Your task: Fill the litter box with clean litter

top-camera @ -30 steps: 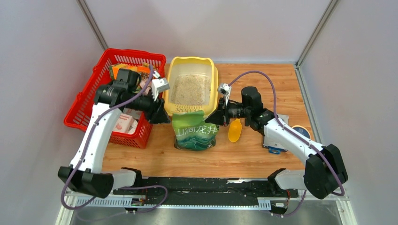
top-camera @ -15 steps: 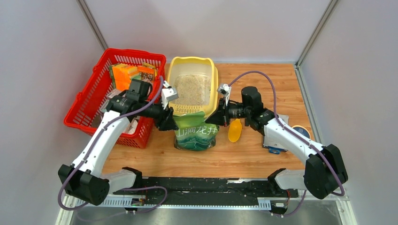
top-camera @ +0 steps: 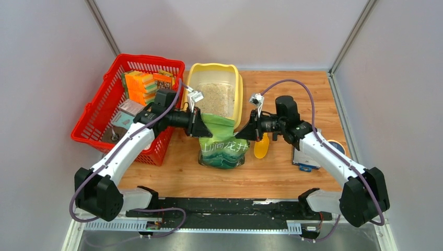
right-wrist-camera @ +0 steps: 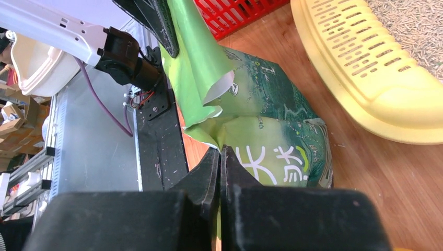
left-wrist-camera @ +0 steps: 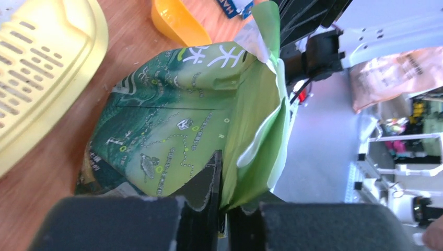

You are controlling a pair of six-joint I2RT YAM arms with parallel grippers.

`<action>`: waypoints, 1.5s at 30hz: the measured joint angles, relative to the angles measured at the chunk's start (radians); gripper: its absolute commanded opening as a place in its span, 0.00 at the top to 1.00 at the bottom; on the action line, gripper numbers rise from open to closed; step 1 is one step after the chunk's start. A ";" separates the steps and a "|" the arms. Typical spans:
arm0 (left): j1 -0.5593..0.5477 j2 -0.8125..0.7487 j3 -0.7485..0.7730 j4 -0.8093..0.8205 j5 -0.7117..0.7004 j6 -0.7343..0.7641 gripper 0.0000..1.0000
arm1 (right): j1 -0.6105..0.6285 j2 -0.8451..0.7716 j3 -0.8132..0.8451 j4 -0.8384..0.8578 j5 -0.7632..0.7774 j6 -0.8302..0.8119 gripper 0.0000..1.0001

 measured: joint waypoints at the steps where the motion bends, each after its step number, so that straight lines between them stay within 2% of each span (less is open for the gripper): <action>1: -0.003 0.005 -0.006 0.032 0.008 -0.044 0.96 | -0.008 -0.001 0.000 -0.005 -0.004 0.000 1.00; 4: -0.011 0.022 -0.007 0.093 0.016 -0.136 1.00 | -0.021 -0.001 0.000 -0.011 -0.006 0.003 0.99; 6: -0.012 0.035 -0.007 0.123 0.016 -0.186 1.00 | -0.028 -0.001 0.000 -0.012 -0.006 0.011 0.86; 7: -0.012 0.042 -0.007 0.133 0.016 -0.204 1.00 | -0.032 -0.001 0.000 -0.011 -0.006 0.019 0.72; 10: -0.012 0.062 -0.006 0.166 0.016 -0.257 1.00 | -0.038 -0.003 -0.004 0.023 -0.008 0.066 0.59; 17: 0.000 0.078 -0.012 0.224 0.018 -0.347 1.00 | -0.038 -0.013 -0.067 0.195 -0.001 0.195 0.55; 22: 0.031 0.080 -0.038 0.269 0.035 -0.399 1.00 | -0.037 -0.013 -0.083 0.257 0.006 0.236 0.47; 27: 0.041 0.090 -0.040 0.290 0.045 -0.418 1.00 | -0.037 -0.015 -0.104 0.297 0.016 0.249 0.45; 45: 0.063 0.106 -0.040 0.299 0.066 -0.421 1.00 | -0.023 -0.015 -0.173 0.418 0.096 0.256 0.50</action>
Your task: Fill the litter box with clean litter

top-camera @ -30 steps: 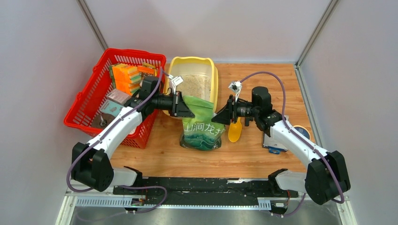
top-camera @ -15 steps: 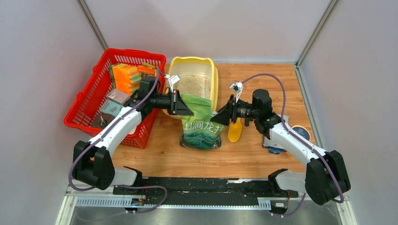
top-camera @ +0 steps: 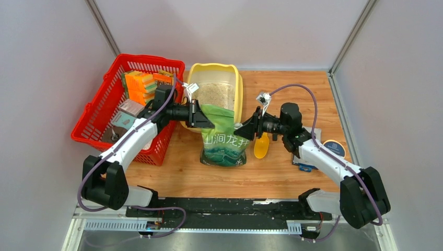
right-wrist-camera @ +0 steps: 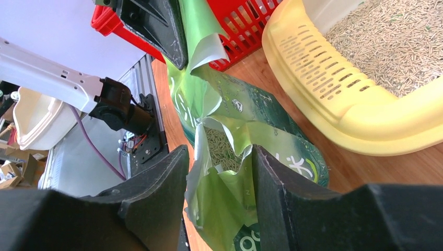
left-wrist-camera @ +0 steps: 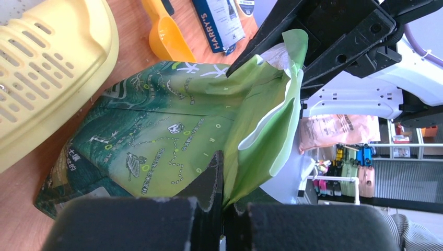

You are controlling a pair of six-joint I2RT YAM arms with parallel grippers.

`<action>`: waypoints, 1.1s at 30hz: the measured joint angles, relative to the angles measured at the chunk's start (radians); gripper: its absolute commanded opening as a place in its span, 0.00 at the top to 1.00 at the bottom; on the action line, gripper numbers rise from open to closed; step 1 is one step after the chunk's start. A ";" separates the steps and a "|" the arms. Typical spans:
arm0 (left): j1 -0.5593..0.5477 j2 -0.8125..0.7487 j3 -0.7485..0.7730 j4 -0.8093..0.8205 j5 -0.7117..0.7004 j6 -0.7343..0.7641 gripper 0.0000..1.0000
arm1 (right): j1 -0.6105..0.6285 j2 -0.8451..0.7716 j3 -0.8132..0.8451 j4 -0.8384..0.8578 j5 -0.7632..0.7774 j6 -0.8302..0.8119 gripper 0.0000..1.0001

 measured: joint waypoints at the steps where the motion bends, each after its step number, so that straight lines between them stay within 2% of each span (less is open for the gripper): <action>1: 0.002 0.002 0.000 0.001 0.003 0.000 1.00 | 0.002 0.000 -0.003 0.005 0.000 0.000 0.51; 12: 0.013 0.008 0.000 0.000 0.013 0.000 1.00 | 0.026 0.003 -0.020 0.036 0.032 -0.006 0.66; 16: 0.017 0.011 0.000 0.000 0.016 0.001 1.00 | 0.027 0.006 -0.025 0.042 0.049 -0.006 0.80; 17: 0.019 0.013 0.000 0.000 0.020 0.001 0.92 | 0.028 0.006 -0.027 0.043 0.055 -0.005 0.88; 19: 0.020 0.016 0.000 0.000 0.024 0.006 0.81 | 0.029 0.006 -0.029 0.048 0.058 0.002 0.95; 20: 0.020 0.016 0.000 0.001 0.024 0.010 0.72 | 0.030 0.006 -0.029 0.047 0.058 0.006 0.99; 23: 0.022 0.017 0.000 0.000 0.018 0.023 0.66 | 0.032 0.008 -0.029 0.047 0.055 0.025 1.00; 33: 0.027 0.028 -0.002 0.012 0.019 0.006 0.68 | 0.027 0.048 0.019 0.003 -0.045 0.102 1.00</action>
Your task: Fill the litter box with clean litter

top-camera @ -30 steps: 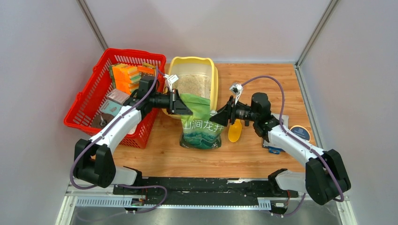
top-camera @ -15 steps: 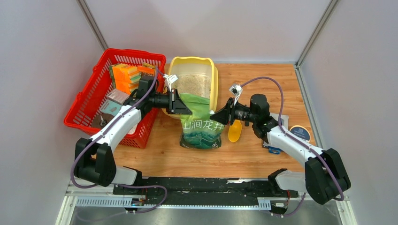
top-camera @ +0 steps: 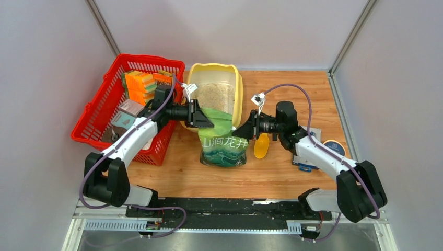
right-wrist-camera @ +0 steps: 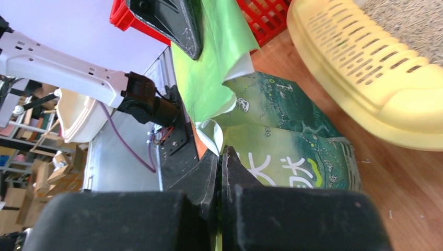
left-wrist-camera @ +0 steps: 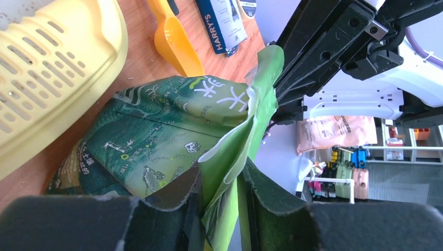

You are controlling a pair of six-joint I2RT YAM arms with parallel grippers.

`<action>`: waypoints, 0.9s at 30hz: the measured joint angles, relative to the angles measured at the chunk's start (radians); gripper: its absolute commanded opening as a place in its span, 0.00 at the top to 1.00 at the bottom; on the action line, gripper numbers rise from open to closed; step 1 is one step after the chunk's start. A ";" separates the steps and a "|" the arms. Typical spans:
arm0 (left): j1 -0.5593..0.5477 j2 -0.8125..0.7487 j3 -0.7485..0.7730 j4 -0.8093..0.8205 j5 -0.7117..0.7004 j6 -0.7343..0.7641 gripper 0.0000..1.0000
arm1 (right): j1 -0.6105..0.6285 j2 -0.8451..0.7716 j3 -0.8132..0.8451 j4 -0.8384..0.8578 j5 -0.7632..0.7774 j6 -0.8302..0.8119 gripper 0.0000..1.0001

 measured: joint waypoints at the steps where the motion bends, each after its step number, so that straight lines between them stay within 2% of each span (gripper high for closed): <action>1: 0.000 0.000 -0.004 0.000 0.002 -0.003 0.68 | 0.000 0.005 0.009 -0.016 -0.016 0.003 1.00; 4: 0.000 -0.006 -0.032 0.013 0.009 -0.021 0.70 | -0.002 0.014 0.029 -0.056 -0.052 0.005 1.00; 5: 0.000 -0.012 -0.047 0.019 0.010 -0.030 0.79 | -0.002 0.017 0.035 -0.073 -0.065 0.008 1.00; 9: 0.001 -0.039 -0.094 0.026 0.026 -0.069 1.00 | -0.005 0.027 0.049 -0.111 -0.111 0.021 1.00; 14: 0.003 -0.084 -0.128 0.022 0.036 -0.105 1.00 | -0.014 0.056 0.072 -0.149 -0.198 0.034 1.00; 19: 0.005 -0.117 -0.132 -0.047 0.010 -0.113 1.00 | -0.019 0.095 0.153 -0.317 -0.269 -0.034 1.00; 24: 0.005 -0.126 -0.132 -0.111 0.003 -0.116 1.00 | -0.020 0.141 0.192 -0.400 -0.351 -0.036 1.00; 25: 0.005 -0.126 -0.132 -0.119 0.003 -0.118 0.99 | -0.020 0.152 0.200 -0.417 -0.365 -0.037 1.00; 27: 0.005 -0.127 -0.132 -0.128 0.003 -0.121 0.83 | -0.020 0.168 0.212 -0.443 -0.384 -0.039 1.00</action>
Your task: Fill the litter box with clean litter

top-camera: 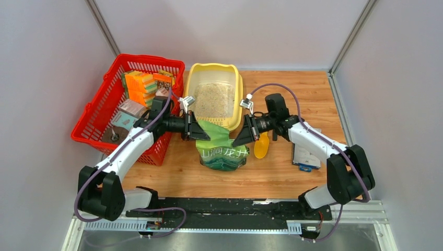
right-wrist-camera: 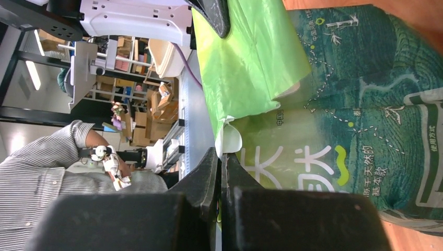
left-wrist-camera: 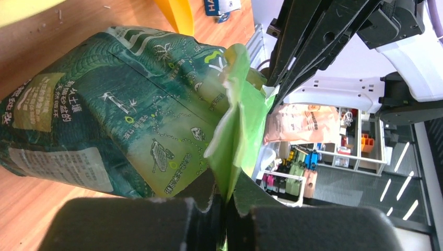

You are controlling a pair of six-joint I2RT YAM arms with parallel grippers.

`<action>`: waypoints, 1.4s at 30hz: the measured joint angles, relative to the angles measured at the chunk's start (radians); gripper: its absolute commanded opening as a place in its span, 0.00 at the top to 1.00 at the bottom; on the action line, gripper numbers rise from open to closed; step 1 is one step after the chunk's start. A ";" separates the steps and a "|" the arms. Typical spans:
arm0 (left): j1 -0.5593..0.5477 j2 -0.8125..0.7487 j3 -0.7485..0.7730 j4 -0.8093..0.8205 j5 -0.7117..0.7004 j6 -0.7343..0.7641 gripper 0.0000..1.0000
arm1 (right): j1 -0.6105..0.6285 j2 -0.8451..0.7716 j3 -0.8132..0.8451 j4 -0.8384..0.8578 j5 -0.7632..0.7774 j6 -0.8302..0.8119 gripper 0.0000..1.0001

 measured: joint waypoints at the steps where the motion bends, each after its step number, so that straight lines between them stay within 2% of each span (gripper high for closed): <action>1: 0.000 0.000 0.000 -0.001 0.000 0.001 0.73 | 0.000 0.005 0.004 -0.011 -0.005 -0.001 1.00; 6: 0.024 -0.009 0.051 -0.094 -0.060 0.089 0.53 | -0.011 0.020 0.019 -0.065 -0.026 -0.004 1.00; 7: 0.029 -0.010 0.087 -0.128 -0.076 0.133 0.42 | -0.013 0.024 0.024 -0.070 -0.027 -0.004 1.00; 10: 0.032 -0.032 0.235 -0.233 -0.118 0.309 0.29 | -0.014 0.039 0.039 -0.084 -0.032 -0.004 1.00; 11: 0.032 -0.047 0.278 -0.262 -0.130 0.375 0.28 | -0.015 0.047 0.045 -0.090 -0.037 -0.003 1.00; 14: 0.005 -0.101 0.425 -0.382 -0.171 0.635 0.28 | -0.015 0.064 0.057 -0.100 -0.049 -0.001 1.00; 17: -0.097 -0.144 0.521 -0.511 -0.214 0.926 0.28 | -0.015 0.075 0.065 -0.104 -0.057 0.001 1.00; 20: -0.242 -0.151 0.531 -0.628 -0.272 1.187 0.28 | -0.015 0.084 0.073 -0.105 -0.060 0.005 1.00; 23: -0.351 -0.120 0.496 -0.678 -0.342 1.364 0.30 | -0.015 0.085 0.075 -0.104 -0.060 0.008 1.00; 30: -0.453 -0.025 0.386 -0.596 -0.515 1.543 0.34 | -0.015 0.085 0.075 -0.104 -0.058 0.014 1.00; 33: -0.476 -0.002 0.378 -0.562 -0.555 1.580 0.43 | -0.015 0.085 0.075 -0.104 -0.058 0.016 1.00; 41: -0.497 0.044 0.378 -0.548 -0.584 1.625 0.55 | -0.015 0.085 0.074 -0.103 -0.053 0.031 1.00; 42: -0.498 0.046 0.378 -0.552 -0.581 1.625 0.61 | -0.015 0.085 0.073 -0.103 -0.053 0.035 1.00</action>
